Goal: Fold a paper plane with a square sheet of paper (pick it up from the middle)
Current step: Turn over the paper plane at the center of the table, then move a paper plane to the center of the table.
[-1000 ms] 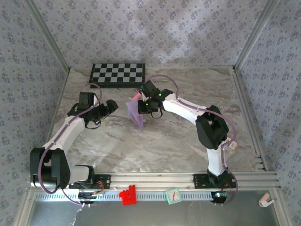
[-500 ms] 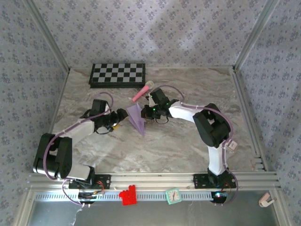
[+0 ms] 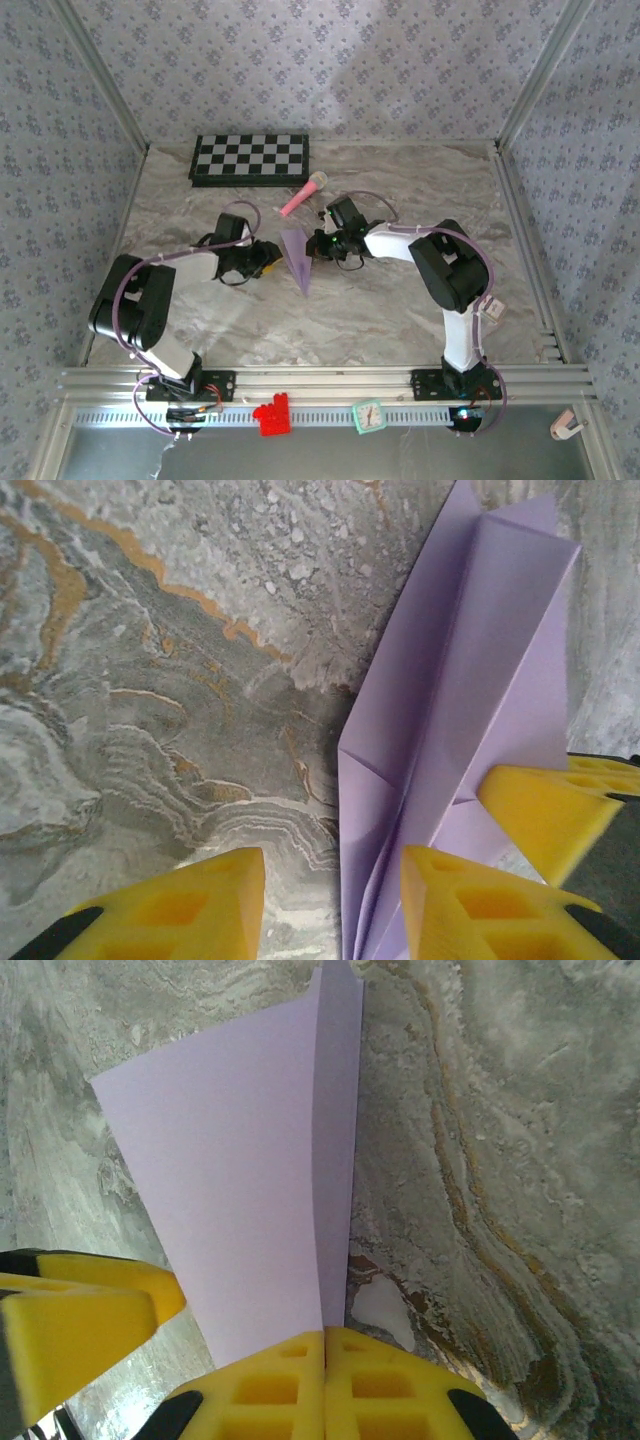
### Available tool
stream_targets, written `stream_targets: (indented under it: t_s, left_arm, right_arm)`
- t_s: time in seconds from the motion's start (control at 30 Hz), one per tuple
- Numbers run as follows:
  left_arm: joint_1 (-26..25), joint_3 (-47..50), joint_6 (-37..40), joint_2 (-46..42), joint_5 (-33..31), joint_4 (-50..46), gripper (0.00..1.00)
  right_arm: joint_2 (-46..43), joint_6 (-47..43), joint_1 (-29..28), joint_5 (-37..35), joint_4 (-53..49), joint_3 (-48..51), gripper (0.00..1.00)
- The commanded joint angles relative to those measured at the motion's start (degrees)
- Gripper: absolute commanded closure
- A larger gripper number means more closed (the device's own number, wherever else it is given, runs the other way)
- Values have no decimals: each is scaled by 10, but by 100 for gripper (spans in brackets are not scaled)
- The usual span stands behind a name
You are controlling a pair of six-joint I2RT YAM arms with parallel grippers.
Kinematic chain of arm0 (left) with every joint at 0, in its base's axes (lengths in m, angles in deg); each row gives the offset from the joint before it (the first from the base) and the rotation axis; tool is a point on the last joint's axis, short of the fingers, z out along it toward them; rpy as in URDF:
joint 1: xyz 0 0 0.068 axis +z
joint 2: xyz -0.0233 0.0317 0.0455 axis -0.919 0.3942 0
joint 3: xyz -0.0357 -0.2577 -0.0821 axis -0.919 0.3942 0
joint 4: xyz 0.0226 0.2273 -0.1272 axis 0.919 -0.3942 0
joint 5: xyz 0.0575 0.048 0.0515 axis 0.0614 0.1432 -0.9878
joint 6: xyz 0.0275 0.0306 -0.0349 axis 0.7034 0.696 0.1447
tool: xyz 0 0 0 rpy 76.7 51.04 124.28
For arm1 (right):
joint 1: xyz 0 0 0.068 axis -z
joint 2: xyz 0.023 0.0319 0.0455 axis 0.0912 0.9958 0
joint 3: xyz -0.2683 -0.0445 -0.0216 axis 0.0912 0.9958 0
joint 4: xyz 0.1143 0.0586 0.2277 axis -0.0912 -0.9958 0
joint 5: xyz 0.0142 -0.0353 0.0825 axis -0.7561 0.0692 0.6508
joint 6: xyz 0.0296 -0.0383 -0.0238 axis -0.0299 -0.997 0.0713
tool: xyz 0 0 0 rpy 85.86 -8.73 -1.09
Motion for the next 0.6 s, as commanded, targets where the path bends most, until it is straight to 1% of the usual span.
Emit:
stream_targets:
  t_s: [0.0, 0.27, 0.33, 0.47, 0.57]
  left_arm:
    - [-6, -22, 2, 12, 12, 30, 62]
    - [-8, -34, 8, 38, 8, 26, 68]
    - [-7, -36, 8, 42, 6, 23, 68]
    - [-7, -36, 8, 44, 10, 25, 67]
    - [-8, -37, 7, 49, 24, 35, 65]
  right_arm:
    - [-12, 6, 3, 11, 7, 6, 93]
    - [-16, 9, 7, 9, 8, 14, 93]
    - [-18, 10, 9, 6, 8, 20, 89]
    - [-27, 3, 11, -5, 0, 30, 79]
    - [-29, 0, 13, -7, -4, 34, 77]
